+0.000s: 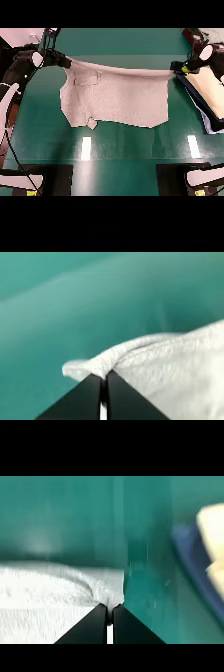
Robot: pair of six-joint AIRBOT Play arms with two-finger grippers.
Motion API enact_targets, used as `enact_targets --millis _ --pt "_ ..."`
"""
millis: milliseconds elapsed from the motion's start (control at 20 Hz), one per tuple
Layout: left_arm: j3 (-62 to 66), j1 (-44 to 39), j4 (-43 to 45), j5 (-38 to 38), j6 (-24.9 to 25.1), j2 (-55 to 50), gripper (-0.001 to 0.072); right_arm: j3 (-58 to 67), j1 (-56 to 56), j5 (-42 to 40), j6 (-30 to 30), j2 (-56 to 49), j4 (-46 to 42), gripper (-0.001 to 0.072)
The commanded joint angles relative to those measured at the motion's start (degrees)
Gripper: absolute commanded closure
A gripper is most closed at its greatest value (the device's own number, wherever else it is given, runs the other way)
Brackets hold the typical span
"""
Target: Fold the shirts.
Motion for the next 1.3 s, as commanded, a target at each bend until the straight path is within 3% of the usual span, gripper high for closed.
enact_targets --millis 0,350,450,550,600,650,700,800,1050,1250 --pt "-0.96 1.40 1.38 -9.73 5.55 -0.07 0.0684 -4.57 1.60 2.78 0.11 -0.02 0.37 0.0702" --pt "-2.25 6.47 -2.38 -14.21 2.19 -0.07 0.0684 -8.46 6.01 2.71 0.11 -0.02 0.59 0.0692" --pt "-2.25 6.47 -2.36 -15.67 2.19 -0.09 0.0683 -8.46 6.27 3.28 0.09 -0.02 3.41 0.0504" --pt "-2.25 6.47 -2.32 -18.01 2.21 -0.07 0.0683 -8.46 6.27 3.58 0.04 -0.02 5.70 0.0485" --pt "-2.25 6.47 -2.34 -19.34 2.21 -0.07 0.0621 -8.46 6.25 3.80 0.02 0.00 6.58 0.0485" --pt "-2.25 6.47 -2.36 -20.61 2.01 -0.07 0.0321 -8.46 6.27 4.39 -0.09 0.13 6.91 0.0485" --pt "-2.23 6.47 -2.34 -21.73 0.74 -0.04 0.0136 -8.46 6.25 5.07 -0.68 0.39 7.41 0.0469" --pt "-2.21 6.97 -2.19 -24.39 -1.73 0.28 0.0219 -8.44 6.21 6.73 -2.16 1.31 7.87 0.0466" --pt "-3.10 12.72 -5.07 -38.60 -8.07 2.80 0.0220 -8.46 4.09 11.17 -5.14 7.17 7.96 0.0468" --pt "-16.70 15.93 -17.22 -35.93 -10.29 13.31 0.0220 -8.46 2.25 12.63 -6.58 11.91 7.96 0.0469"
